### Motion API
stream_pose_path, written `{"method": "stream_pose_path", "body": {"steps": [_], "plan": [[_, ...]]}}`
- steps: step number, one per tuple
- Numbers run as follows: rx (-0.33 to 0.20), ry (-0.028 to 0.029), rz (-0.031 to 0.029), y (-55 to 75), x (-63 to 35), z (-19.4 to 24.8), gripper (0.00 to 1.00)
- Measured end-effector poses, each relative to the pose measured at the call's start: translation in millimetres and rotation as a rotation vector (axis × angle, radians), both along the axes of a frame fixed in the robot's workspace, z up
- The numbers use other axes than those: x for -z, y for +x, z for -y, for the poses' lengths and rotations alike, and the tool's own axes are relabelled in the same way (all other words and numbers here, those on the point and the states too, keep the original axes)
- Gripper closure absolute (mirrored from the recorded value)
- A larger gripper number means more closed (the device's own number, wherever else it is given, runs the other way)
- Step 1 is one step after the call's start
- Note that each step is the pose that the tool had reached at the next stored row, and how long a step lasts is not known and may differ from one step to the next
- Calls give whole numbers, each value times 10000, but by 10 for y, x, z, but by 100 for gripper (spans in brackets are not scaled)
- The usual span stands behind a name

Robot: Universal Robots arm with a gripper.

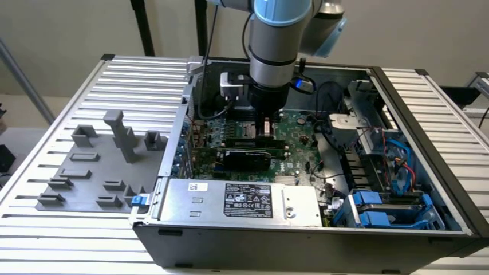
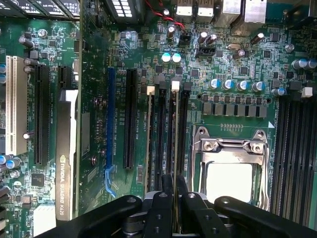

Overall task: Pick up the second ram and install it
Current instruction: 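Insert the second ram into the second slot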

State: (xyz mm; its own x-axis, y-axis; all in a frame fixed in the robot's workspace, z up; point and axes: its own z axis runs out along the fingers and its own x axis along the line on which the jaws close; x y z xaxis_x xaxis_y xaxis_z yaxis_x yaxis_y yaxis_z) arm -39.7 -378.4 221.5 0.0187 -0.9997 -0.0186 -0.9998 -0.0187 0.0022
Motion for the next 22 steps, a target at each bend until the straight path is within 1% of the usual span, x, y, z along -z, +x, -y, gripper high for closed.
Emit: {"method": "stream_pose_path", "body": {"steps": [2, 3, 4, 6, 12, 14, 15, 16, 17, 18, 22], "plan": [[0, 4, 1, 0, 3, -1, 86], [0, 2, -1, 0, 2, 0, 85], [0, 1, 0, 0, 3, 0, 78], [0, 2, -1, 0, -12, 0, 78], [0, 0, -37, -1, -167, 2, 78], [0, 0, -45, -4, -192, 5, 78], [0, 1, -47, -7, -195, 5, 81], [-1, 4, -47, -10, -195, 5, 81], [-1, 5, -47, -12, -195, 4, 87], [-1, 5, -47, -13, -195, 4, 89], [1, 2, -61, -14, -197, 5, 89]]}}
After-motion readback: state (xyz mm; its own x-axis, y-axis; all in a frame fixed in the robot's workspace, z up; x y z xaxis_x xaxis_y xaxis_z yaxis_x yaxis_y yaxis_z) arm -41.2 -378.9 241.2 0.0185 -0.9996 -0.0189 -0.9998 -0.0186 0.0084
